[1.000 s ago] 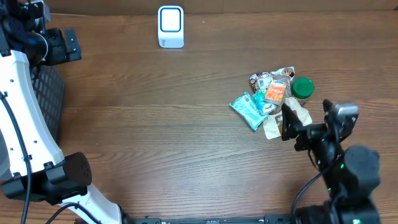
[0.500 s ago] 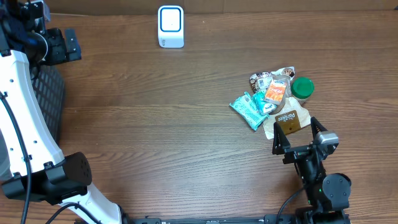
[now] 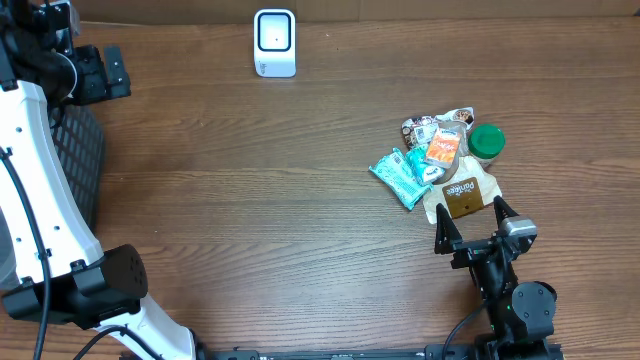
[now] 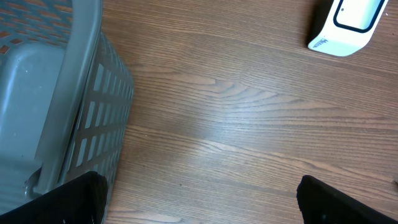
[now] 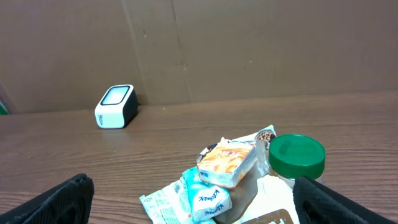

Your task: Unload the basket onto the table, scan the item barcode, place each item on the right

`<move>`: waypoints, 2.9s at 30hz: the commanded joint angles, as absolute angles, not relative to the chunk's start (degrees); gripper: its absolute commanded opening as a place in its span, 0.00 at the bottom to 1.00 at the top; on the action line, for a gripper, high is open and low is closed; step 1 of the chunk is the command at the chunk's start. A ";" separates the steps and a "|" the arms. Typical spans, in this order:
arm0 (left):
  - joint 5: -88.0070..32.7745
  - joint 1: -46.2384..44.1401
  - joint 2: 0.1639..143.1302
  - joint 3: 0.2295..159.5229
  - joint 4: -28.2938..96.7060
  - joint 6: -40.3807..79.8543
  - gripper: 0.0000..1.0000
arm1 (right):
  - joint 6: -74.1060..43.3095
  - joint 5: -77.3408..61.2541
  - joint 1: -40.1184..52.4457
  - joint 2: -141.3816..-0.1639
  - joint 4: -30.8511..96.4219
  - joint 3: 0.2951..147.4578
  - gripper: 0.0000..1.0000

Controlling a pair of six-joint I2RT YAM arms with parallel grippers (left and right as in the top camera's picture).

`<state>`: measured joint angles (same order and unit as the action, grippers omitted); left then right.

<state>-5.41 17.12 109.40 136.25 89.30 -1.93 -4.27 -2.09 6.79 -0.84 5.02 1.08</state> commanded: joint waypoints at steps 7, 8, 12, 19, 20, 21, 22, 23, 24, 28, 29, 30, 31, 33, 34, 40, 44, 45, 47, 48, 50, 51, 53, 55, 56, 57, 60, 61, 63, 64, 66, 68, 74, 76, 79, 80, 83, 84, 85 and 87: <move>-5.80 17.02 108.47 137.36 89.34 -2.79 1.00 | -4.64 -1.54 6.63 -0.14 4.73 0.47 1.00; -5.80 17.02 108.47 137.36 89.34 -2.79 1.00 | -4.67 -1.54 6.63 -0.14 4.73 0.47 1.00; -5.80 17.02 108.47 137.36 89.34 -2.79 1.00 | -4.64 -1.54 6.63 -0.14 4.73 0.47 1.00; -5.80 17.02 108.47 137.36 89.34 -2.79 1.00 | -4.67 -1.54 6.63 -0.14 4.73 0.47 1.00; -5.80 17.02 108.47 137.36 89.34 -2.79 1.00 | -4.64 -1.54 6.63 -0.14 4.73 0.47 1.00; -5.80 17.02 108.47 137.36 89.34 -2.79 1.00 | -4.67 -1.54 6.63 -0.14 4.73 0.47 1.00; -5.80 17.02 108.44 137.36 89.34 -2.79 0.99 | -4.64 -1.54 6.63 -0.14 4.73 0.47 1.00; -5.80 17.02 108.47 137.36 89.34 -2.79 0.99 | -4.64 -1.54 6.63 -0.14 4.73 0.47 1.00; -5.80 17.02 108.47 137.36 89.34 -2.79 0.99 | -4.67 -1.54 6.63 -0.14 4.73 0.47 1.00; -5.80 17.19 108.53 137.19 89.32 -2.79 0.99 | -4.67 -1.54 6.63 -0.14 4.73 0.47 1.00; -5.78 17.19 108.53 137.19 89.34 -2.81 1.00 | -4.64 -1.54 6.63 -0.14 4.73 0.47 1.00; -5.80 17.19 108.53 137.19 89.34 -2.81 0.99 | -4.67 -1.54 6.63 -0.14 4.73 0.47 1.00; -5.80 17.17 108.53 137.19 89.34 -2.79 0.99 | -4.67 -1.54 6.63 -0.14 4.73 0.47 1.00; -5.80 17.17 108.53 137.12 89.34 -2.79 1.00 | -4.64 -1.54 6.63 -0.14 4.73 0.47 1.00; -5.80 17.15 108.53 137.12 89.34 -2.79 0.99 | -4.67 -1.54 6.63 -0.14 4.73 0.47 1.00; -5.80 14.20 104.57 137.12 89.36 -2.79 1.00 | -4.67 -1.54 6.63 -0.16 4.73 0.47 1.00; -5.80 8.05 99.77 137.12 89.36 -2.79 1.00 | -4.67 -1.54 6.63 -0.16 4.73 0.47 1.00; -5.80 6.50 98.65 137.12 89.38 -2.79 0.99 | -4.64 -1.54 6.63 -0.16 4.73 0.47 1.00; -5.80 2.66 96.07 137.12 89.36 -2.79 1.00 | -4.67 -1.54 6.63 -0.16 4.73 0.47 1.00; -5.80 0.51 94.74 137.12 89.36 -2.79 1.00 | -4.67 -1.54 6.63 -0.16 4.73 0.47 1.00; -5.80 -3.18 92.49 137.12 89.36 -2.79 1.00 | -4.64 -1.54 6.63 -0.16 4.73 0.47 1.00; -5.80 -4.69 91.61 137.12 89.38 -2.79 0.99 | -4.64 -1.54 6.63 -0.16 4.73 0.47 1.00; -5.82 -7.90 89.73 137.08 89.36 -2.79 0.99 | -4.67 -1.54 6.63 -0.16 4.73 0.47 1.00; -5.82 -9.93 88.01 137.08 89.36 -2.79 0.99 | -4.64 -1.54 6.63 -0.16 4.73 0.47 1.00; -5.82 -10.46 87.33 137.08 89.36 -2.79 1.00 | -4.67 -1.54 6.63 -0.16 4.73 0.47 1.00; -5.80 -10.90 86.52 137.08 89.36 -2.79 1.00 | -4.67 -1.54 6.63 -0.16 4.73 0.47 1.00; -5.80 -11.07 84.51 137.01 89.36 -2.79 0.99 | -4.67 -1.54 6.63 -0.16 4.73 0.47 1.00; -5.78 -11.07 83.88 136.97 89.58 -2.79 0.99 | -4.64 -1.54 6.63 -0.16 4.73 0.47 1.00; -5.76 -11.07 82.67 136.92 91.15 -2.90 0.99 | -4.64 -1.54 6.63 -0.16 4.73 0.47 1.00; -4.71 -11.07 82.08 136.81 90.94 -3.88 1.00 | -4.67 -1.54 6.63 -0.16 4.73 0.47 1.00; -3.57 -11.05 80.66 135.85 90.30 -4.14 1.00 | -4.67 -1.52 6.63 -0.16 4.73 0.47 1.00; -3.31 -11.05 78.59 132.68 88.25 -4.54 0.99 | -4.67 -1.54 6.63 -0.16 4.73 0.47 1.00; -3.22 -10.96 67.18 105.97 65.69 -7.11 1.00 | -4.67 -1.54 6.63 -0.16 4.73 0.47 1.00; -3.20 -10.83 62.52 94.59 55.75 -7.11 1.00 | -4.64 -1.54 6.63 -0.16 4.73 0.47 1.00; -3.22 -10.83 56.58 79.29 41.30 -7.09 0.99 | -4.64 -1.54 6.63 -0.16 4.73 0.47 1.00; -3.25 -10.83 54.65 74.32 36.58 -7.09 1.00 | -4.64 -1.54 6.63 -0.16 4.73 0.47 1.00; -3.22 -10.83 49.45 60.95 24.34 -7.11 1.00 | -4.67 -1.54 6.63 -0.16 4.73 0.47 1.00; -3.22 -10.83 47.79 56.69 20.49 -7.11 0.99 | -4.64 -1.54 6.63 -0.16 4.73 0.47 1.00; -3.20 -10.83 46.28 52.69 16.95 -7.11 0.99 | -4.64 -1.54 6.63 -0.16 4.73 0.47 1.00; -3.33 -10.52 43.11 44.14 9.39 -7.11 0.99 | -4.64 -1.54 6.63 -0.16 4.73 0.47 1.00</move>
<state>-3.81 -10.79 47.88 53.10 15.51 -6.22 -4.47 -2.09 6.79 -0.84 5.10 1.06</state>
